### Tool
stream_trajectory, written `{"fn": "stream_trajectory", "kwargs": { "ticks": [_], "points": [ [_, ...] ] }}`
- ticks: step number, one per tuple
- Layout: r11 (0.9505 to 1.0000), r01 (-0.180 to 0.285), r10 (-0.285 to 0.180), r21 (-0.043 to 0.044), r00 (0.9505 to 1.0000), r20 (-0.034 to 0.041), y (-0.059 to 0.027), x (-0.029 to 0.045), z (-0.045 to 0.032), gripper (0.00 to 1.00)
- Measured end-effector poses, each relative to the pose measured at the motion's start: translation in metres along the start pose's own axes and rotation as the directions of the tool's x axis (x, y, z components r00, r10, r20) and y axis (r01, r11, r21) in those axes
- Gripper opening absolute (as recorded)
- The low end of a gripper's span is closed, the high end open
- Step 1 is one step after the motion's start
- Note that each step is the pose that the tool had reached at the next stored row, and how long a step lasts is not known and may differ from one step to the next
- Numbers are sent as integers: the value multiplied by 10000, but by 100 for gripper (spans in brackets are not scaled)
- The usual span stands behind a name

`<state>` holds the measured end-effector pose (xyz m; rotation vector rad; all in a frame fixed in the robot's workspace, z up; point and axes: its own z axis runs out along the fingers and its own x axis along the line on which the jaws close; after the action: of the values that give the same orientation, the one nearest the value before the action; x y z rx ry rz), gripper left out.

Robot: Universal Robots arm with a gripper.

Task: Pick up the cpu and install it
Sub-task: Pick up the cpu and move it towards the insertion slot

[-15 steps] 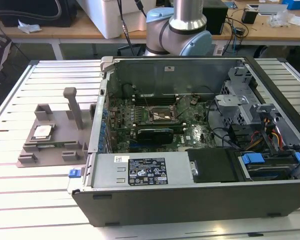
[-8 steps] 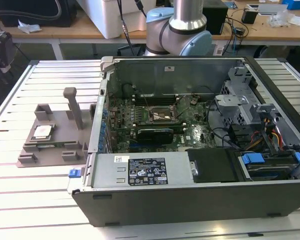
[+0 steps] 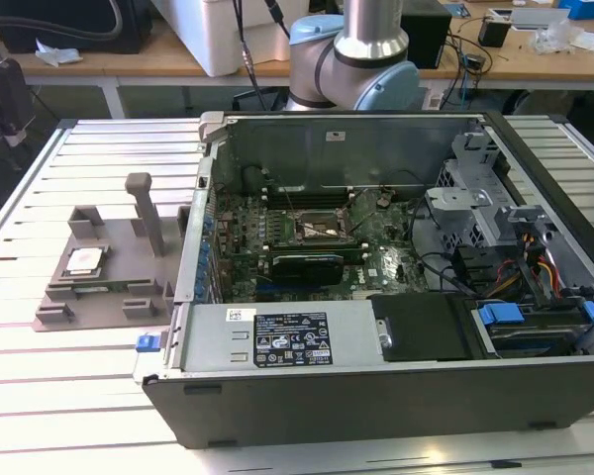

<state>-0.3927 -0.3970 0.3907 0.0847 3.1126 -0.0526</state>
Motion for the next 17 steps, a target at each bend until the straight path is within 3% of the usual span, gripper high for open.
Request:
{"fn": "stream_trajectory", "kwargs": {
  "ticks": [11,17],
  "points": [
    [10000,49,-49,0,10000,0,3,0,12,66],
    [10000,50,-50,0,10000,0,4,1,55,66]
  ]
}}
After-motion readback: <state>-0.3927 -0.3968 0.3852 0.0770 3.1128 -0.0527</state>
